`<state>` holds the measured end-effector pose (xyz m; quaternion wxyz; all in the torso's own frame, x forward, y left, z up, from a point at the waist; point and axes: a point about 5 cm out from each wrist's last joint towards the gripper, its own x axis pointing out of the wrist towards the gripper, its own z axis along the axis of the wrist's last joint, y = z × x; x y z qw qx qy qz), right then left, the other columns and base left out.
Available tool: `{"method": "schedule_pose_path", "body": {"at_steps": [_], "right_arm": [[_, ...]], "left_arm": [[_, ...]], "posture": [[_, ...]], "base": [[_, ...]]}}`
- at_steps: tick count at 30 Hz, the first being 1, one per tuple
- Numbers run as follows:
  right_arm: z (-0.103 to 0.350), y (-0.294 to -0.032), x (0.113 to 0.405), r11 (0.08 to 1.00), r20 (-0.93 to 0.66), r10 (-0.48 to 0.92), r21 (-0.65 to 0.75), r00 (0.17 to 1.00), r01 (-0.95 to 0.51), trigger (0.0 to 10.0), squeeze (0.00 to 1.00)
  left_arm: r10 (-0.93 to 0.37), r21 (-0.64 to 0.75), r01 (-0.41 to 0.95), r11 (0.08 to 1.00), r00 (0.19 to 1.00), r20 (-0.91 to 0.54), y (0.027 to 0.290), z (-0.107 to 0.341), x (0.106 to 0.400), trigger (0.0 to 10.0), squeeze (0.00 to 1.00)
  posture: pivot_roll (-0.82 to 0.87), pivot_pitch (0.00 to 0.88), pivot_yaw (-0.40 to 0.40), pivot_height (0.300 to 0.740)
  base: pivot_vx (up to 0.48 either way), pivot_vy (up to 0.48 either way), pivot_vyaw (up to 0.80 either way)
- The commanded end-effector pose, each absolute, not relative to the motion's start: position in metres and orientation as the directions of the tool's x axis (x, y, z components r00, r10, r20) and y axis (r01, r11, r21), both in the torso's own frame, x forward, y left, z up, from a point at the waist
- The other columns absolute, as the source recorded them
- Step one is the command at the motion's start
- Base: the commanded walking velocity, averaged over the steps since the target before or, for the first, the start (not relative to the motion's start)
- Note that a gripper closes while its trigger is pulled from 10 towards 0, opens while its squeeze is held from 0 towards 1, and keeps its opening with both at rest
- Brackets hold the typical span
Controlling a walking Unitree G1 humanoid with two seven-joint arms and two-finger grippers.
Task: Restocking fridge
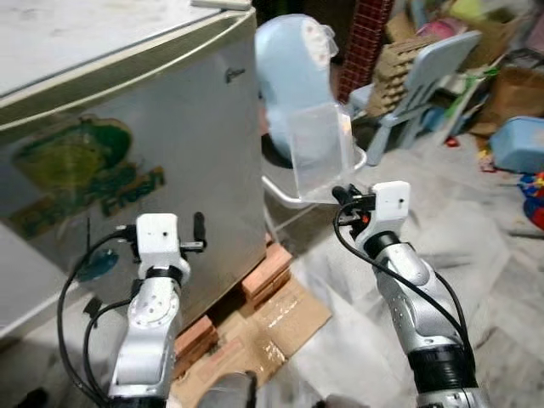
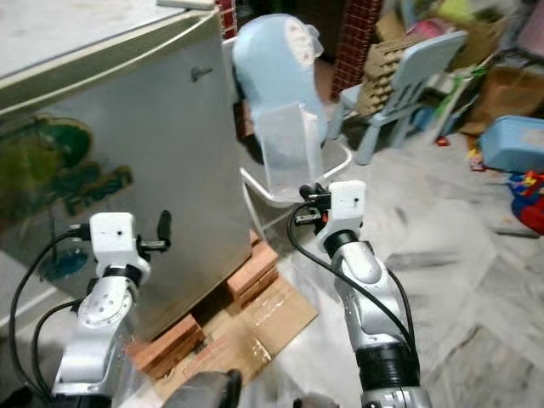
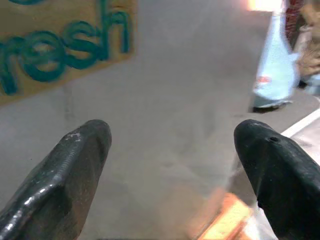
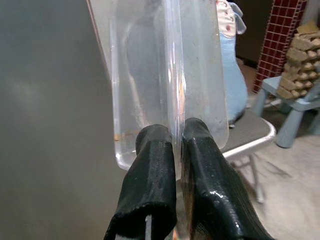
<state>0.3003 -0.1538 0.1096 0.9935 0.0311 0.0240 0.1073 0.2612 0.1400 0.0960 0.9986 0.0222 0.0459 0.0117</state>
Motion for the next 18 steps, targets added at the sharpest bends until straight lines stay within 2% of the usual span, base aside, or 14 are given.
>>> {"method": "schedule_pose_path", "body": {"at_steps": [1,6,18], "right_arm": [[0.1138,-0.1498,0.3012,0.973,-0.022,0.222,0.068,0.975,-0.22,10.0,0.0],[0.1139,-0.15,0.3014,0.973,-0.021,0.22,0.07,0.975,-0.218,10.0,0.0],[0.114,-0.1525,0.3049,0.979,-0.02,0.197,0.061,0.98,-0.196,10.0,0.0]], "left_arm": [[0.042,0.059,-0.037,0.998,0.996,-0.085,0.1471,0.0974,0.2611,10.0,0.0],[0.029,0.034,-0.026,0.999,0.995,-0.096,0.1456,0.0964,0.2614,10.0,0.0],[-0.02,0.015,0.021,1.0,0.995,-0.096,0.1423,0.0968,0.2586,10.0,0.0]], "posture": [[0.04,0.062,-0.016,0.74],[0.04,0.063,-0.019,0.74],[0.05,0.066,-0.027,0.74]], "base": [[0.0,0.0,0.8],[0.0,0.0,0.75],[0.0,0.48,0.0]]}}
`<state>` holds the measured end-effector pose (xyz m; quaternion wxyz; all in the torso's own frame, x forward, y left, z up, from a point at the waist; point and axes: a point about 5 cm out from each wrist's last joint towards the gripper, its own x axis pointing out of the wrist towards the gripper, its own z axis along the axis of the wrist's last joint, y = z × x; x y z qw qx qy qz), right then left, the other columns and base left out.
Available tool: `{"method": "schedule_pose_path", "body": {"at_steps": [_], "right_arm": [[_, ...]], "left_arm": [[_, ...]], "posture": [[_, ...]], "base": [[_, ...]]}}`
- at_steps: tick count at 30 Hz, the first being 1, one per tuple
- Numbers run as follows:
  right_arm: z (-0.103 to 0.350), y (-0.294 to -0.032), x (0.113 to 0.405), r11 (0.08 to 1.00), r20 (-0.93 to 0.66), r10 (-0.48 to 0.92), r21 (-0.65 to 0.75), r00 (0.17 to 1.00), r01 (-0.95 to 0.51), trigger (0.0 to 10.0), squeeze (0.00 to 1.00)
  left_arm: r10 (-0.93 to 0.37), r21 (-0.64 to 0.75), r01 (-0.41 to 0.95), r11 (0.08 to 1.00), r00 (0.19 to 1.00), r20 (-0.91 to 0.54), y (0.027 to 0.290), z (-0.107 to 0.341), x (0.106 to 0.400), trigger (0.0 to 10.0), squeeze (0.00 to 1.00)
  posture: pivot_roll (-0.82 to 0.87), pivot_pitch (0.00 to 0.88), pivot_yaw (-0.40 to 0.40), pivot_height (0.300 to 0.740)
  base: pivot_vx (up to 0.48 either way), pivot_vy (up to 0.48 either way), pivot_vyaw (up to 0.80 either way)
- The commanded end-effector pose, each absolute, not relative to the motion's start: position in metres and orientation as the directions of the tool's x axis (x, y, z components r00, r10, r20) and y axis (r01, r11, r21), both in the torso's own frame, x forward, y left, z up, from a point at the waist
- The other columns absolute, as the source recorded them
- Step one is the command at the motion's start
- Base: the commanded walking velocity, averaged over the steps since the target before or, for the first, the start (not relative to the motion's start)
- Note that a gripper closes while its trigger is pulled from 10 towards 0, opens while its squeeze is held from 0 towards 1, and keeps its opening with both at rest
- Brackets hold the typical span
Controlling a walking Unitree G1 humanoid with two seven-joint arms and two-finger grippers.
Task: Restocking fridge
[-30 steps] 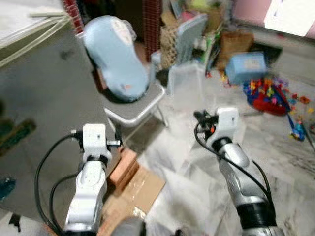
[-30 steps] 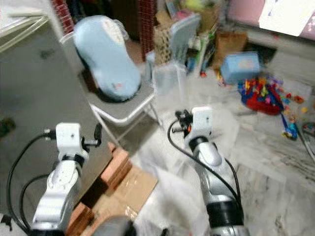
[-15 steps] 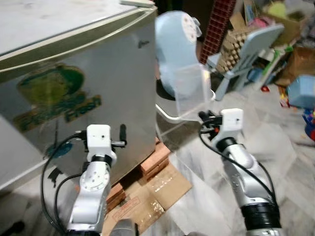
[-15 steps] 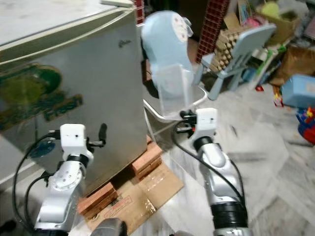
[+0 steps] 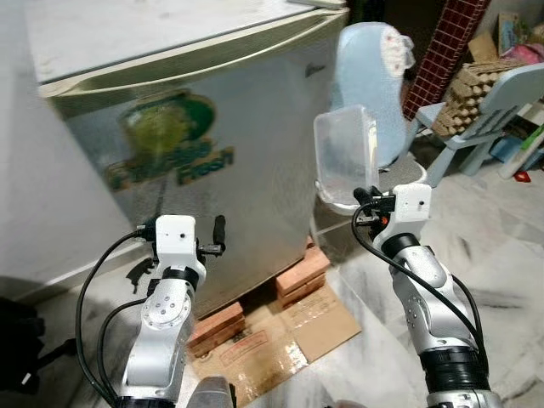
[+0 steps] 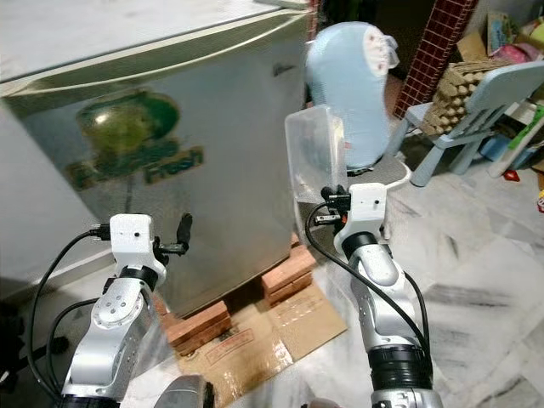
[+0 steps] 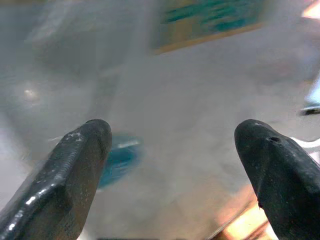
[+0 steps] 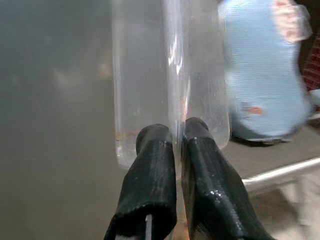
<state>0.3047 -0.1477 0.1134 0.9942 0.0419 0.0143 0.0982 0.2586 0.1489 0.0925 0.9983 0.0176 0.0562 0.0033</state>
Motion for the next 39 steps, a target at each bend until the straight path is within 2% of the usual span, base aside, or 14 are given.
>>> {"method": "schedule_pose_path", "body": {"at_steps": [1,6,13,17,24,33,39], "right_arm": [[0.114,-0.153,0.305,0.979,-0.02,0.197,0.061,0.98,-0.196,10.0,0.0],[0.114,-0.155,0.306,0.982,-0.017,0.182,0.058,0.983,-0.181,10.0,0.0],[0.112,-0.156,0.306,0.984,-0.021,0.172,0.056,0.985,-0.17,10.0,0.0],[0.111,-0.158,0.305,0.985,-0.023,0.167,0.049,0.986,-0.165,10.0,0.0],[0.109,-0.162,0.305,0.987,-0.028,0.159,0.033,0.987,-0.158,10.0,0.0],[0.105,-0.168,0.296,0.99,-0.042,0.143,0.019,0.989,-0.143,10.0,0.0],[0.107,-0.172,0.293,0.991,-0.043,0.132,0.009,0.99,-0.132,10.0,0.0]], "left_arm": [[-0.02,0.015,0.021,1.0,0.995,-0.096,0.142,0.097,0.259,10.0,0.0],[-0.011,0.013,0.012,1.0,0.996,-0.087,0.144,0.098,0.258,10.0,0.0],[-0.009,0.02,0.01,1.0,0.997,-0.071,0.147,0.101,0.26,10.0,0.0],[0.059,0.046,-0.056,0.997,0.996,-0.067,0.155,0.101,0.26,10.0,0.0],[0.095,0.051,-0.091,0.995,0.993,-0.074,0.168,0.1,0.264,10.0,0.0],[0.167,0.04,-0.165,0.986,0.983,-0.078,0.199,0.101,0.288,10.0,0.0],[0.128,-0.013,-0.129,0.992,0.988,-0.088,0.2,0.101,0.307,10.0,0.0]], "posture": [[0.05,0.066,-0.027,0.74],[0.05,0.063,-0.026,0.74],[0.05,0.061,-0.025,0.74],[0.04,0.059,-0.025,0.74],[0.04,0.054,-0.029,0.74],[0.02,0.054,-0.033,0.74],[0.0,0.053,-0.052,0.74]], "base": [[0.0,0.48,0.0],[0.0,0.48,0.0],[0.0,0.0,0.0],[0.0,0.0,0.0],[0.0,0.0,0.0],[0.0,0.0,0.0],[0.0,0.0,0.0]]}}
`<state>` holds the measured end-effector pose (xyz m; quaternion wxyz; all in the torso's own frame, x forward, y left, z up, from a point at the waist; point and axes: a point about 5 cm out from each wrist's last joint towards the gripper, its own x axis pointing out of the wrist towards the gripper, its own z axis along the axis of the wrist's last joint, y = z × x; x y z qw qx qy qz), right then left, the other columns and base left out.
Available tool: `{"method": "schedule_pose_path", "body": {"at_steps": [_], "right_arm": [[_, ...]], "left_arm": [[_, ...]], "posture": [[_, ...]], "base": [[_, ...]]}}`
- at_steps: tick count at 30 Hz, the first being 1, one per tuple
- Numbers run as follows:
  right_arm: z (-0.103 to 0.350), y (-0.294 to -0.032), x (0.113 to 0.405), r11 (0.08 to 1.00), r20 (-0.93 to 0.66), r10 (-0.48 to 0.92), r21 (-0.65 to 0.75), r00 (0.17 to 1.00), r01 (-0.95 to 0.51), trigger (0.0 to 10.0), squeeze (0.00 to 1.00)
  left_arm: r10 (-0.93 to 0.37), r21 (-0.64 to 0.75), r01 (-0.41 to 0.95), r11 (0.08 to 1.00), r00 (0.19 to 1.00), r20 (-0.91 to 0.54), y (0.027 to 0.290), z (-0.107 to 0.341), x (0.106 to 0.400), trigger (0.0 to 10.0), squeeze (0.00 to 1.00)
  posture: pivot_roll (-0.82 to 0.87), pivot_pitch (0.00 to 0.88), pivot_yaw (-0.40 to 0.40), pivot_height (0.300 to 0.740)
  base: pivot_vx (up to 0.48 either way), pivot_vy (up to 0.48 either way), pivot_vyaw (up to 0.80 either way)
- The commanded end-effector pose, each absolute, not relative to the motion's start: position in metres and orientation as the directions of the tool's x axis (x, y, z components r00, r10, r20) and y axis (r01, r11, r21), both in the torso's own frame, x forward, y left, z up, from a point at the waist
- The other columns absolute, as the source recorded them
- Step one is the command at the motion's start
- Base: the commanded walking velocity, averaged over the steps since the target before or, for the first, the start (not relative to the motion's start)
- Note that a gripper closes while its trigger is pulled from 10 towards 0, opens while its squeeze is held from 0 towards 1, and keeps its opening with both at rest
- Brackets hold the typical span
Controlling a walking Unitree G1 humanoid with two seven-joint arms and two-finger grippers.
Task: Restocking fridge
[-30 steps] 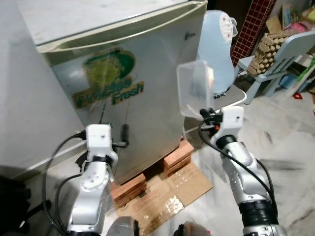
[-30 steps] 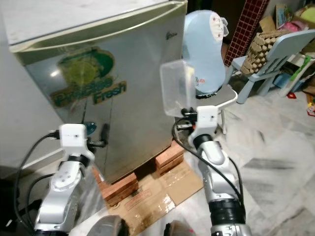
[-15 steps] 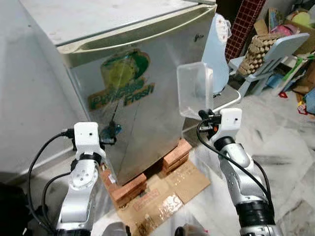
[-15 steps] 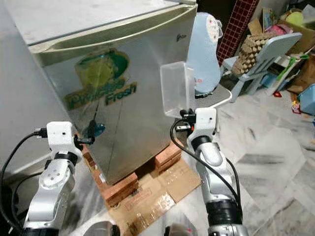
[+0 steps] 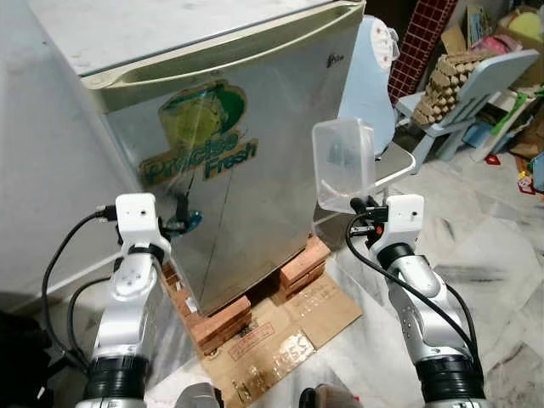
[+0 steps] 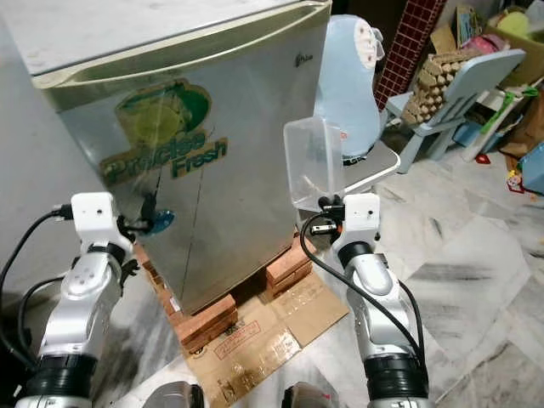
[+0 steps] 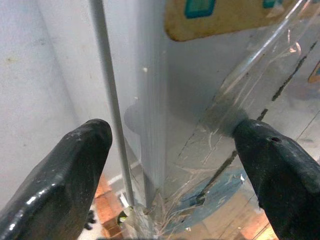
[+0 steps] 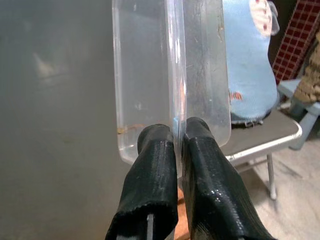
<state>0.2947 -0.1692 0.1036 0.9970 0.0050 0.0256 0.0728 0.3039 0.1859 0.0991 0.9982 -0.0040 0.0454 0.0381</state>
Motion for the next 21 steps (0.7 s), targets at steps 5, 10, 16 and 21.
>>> {"method": "schedule_pose_path", "body": {"at_steps": [5,10,16,21], "right_arm": [[0.108,-0.175,0.289,0.992,-0.038,0.126,0.002,0.991,-0.126,10.0,0.0],[0.107,-0.177,0.288,0.993,-0.044,0.117,0.001,0.992,-0.117,10.0,0.0],[0.107,-0.179,0.289,0.994,-0.056,0.107,0.014,0.993,-0.106,10.0,0.0],[0.106,-0.176,0.291,0.994,-0.059,0.112,0.009,0.992,-0.112,10.0,0.0]], "left_arm": [[0.158,-0.034,-0.16,0.987,0.986,-0.052,0.201,0.107,0.315,10.0,0.0],[0.126,-0.052,-0.128,0.99,0.991,-0.04,0.189,0.104,0.304,10.0,0.0],[0.032,-0.086,-0.038,0.996,0.997,-0.071,0.168,0.091,0.277,10.0,0.0],[-0.001,-0.082,-0.006,0.997,0.996,-0.085,0.161,0.087,0.262,10.0,0.0]], "posture": [[-0.01,0.052,-0.052,0.74],[-0.01,0.052,-0.052,0.74],[0.0,0.058,-0.054,0.74],[0.01,0.061,-0.056,0.74]], "base": [[0.0,0.0,0.0],[0.0,0.0,0.0],[0.0,0.0,-0.39],[0.0,0.272,-0.59]]}}
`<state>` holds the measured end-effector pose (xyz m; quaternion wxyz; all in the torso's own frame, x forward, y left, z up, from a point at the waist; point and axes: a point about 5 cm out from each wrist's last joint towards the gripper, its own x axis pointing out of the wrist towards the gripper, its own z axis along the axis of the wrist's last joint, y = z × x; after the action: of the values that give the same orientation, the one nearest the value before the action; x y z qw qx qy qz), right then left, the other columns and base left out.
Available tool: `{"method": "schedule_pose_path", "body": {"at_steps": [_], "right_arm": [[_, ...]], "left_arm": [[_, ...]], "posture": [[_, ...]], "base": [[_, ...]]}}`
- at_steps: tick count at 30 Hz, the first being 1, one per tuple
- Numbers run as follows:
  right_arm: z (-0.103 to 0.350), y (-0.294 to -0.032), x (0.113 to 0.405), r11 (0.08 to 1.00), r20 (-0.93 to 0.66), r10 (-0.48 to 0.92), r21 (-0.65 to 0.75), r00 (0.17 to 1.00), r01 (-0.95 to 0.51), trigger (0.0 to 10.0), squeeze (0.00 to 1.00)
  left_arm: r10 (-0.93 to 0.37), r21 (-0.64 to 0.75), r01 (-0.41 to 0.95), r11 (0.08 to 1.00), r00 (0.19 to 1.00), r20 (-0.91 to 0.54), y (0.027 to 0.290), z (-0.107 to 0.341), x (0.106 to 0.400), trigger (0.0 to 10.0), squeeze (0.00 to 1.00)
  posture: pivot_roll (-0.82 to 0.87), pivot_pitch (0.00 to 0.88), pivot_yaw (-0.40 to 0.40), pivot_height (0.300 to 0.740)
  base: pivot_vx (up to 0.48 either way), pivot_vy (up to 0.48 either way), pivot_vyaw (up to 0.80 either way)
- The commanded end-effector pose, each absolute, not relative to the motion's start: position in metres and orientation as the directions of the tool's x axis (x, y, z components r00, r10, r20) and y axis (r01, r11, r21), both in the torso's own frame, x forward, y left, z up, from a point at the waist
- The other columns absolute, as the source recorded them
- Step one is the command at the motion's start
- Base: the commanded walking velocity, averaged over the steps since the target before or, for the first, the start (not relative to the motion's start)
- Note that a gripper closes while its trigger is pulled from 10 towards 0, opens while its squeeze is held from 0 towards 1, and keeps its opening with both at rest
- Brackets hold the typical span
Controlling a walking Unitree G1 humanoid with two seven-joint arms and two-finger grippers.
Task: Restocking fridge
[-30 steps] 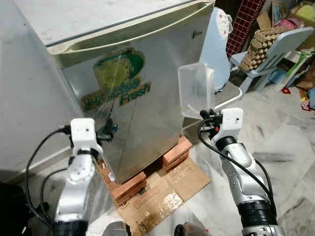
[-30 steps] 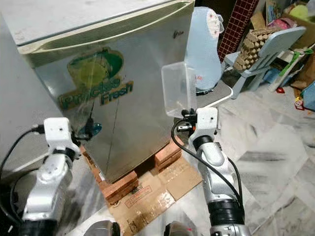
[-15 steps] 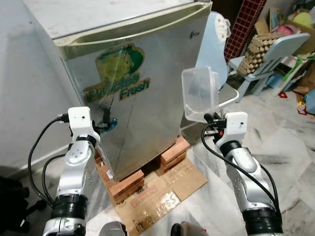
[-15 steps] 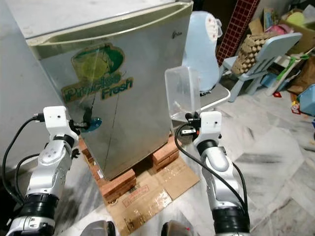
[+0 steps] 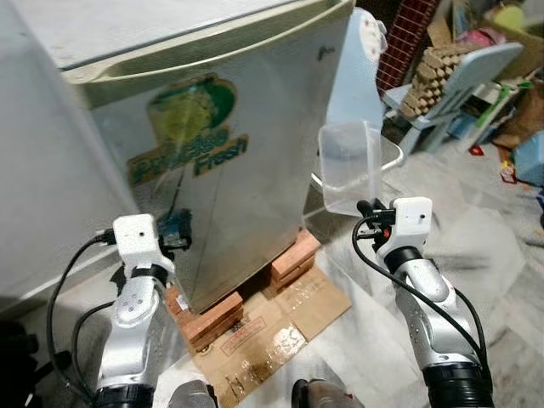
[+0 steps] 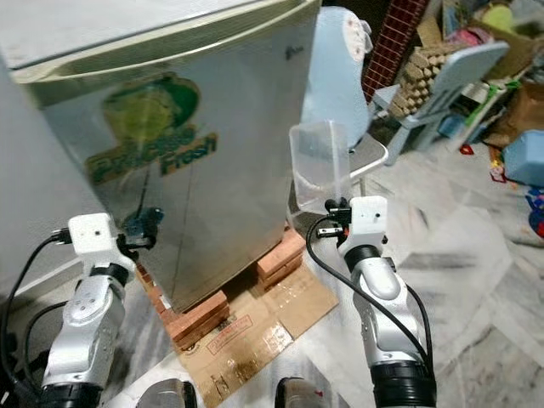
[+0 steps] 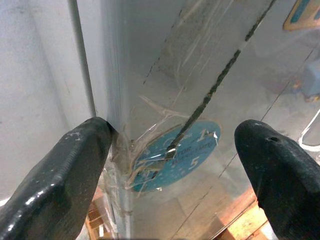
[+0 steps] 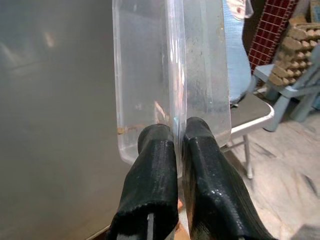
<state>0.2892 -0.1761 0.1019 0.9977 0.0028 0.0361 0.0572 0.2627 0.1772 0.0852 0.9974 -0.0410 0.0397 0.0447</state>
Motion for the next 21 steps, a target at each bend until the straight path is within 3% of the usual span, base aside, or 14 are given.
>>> {"method": "schedule_pose_path", "body": {"at_steps": [1,10,21], "right_arm": [[0.106,-0.176,0.291,0.994,-0.059,0.112,0.009,0.992,-0.112,10.0,0.0],[0.106,-0.176,0.292,0.994,-0.058,0.112,0.001,0.992,-0.112,10.0,0.0],[0.104,-0.176,0.293,0.995,-0.069,0.1,0.002,0.993,-0.1,10.0,0.0]], "left_arm": [[-0.001,-0.082,-0.006,0.997,0.996,-0.085,0.161,0.087,0.262,10.0,0.0],[-0.011,-0.084,0.004,0.996,0.997,-0.079,0.162,0.092,0.26,10.0,0.0],[0.0,-0.053,-0.004,0.999,0.998,-0.067,0.166,0.098,0.265,10.0,0.0]], "posture": [[0.01,0.061,-0.056,0.74],[0.01,0.058,-0.055,0.74],[0.01,0.058,-0.053,0.74]], "base": [[0.0,0.48,0.0],[0.0,0.461,0.0],[0.0,0.0,-0.11]]}}
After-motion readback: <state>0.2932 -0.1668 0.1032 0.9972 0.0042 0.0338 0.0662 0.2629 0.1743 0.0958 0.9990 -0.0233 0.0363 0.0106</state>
